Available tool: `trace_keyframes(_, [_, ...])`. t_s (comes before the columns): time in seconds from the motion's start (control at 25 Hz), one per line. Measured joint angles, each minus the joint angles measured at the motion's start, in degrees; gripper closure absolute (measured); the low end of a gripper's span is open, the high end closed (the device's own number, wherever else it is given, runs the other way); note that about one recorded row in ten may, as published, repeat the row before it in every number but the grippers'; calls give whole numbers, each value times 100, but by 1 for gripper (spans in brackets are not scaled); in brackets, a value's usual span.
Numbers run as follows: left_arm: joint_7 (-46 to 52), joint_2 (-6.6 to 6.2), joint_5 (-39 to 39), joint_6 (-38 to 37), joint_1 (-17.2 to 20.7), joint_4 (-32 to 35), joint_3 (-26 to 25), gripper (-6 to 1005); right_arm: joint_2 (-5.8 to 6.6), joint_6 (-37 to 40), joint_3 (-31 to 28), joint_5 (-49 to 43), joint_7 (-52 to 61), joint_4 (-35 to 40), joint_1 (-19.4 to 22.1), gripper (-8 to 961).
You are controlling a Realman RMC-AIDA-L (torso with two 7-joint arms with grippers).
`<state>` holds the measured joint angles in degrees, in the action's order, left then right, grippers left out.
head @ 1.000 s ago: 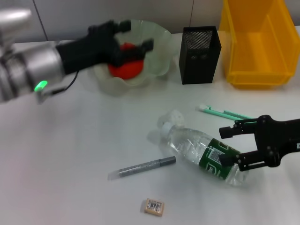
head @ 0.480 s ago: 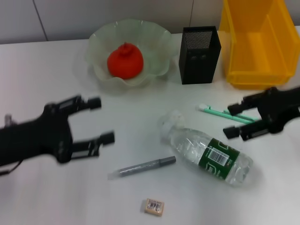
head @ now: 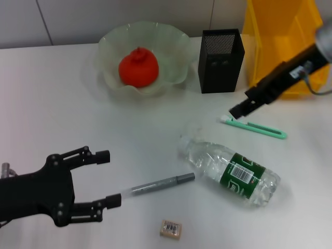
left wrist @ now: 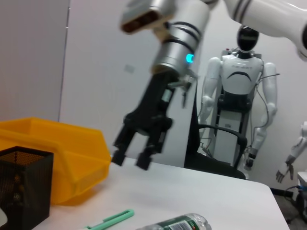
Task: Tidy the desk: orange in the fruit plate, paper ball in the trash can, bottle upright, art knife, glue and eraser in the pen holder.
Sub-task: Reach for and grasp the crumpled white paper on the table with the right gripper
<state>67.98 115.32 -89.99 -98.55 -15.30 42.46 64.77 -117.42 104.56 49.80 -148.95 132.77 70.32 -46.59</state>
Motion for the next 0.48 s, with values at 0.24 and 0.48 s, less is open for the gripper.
trace_keyframes(0.24, [-186, -11, -68, -124, 67, -23, 4, 141, 46, -408, 156, -572, 584, -1105, -837, 185])
trace_keyframes(0.48, [-228, -7, -218, -62, 88, -149, -14, 142, -79, -838, 614, -830, 763, -1749, -1134, 185])
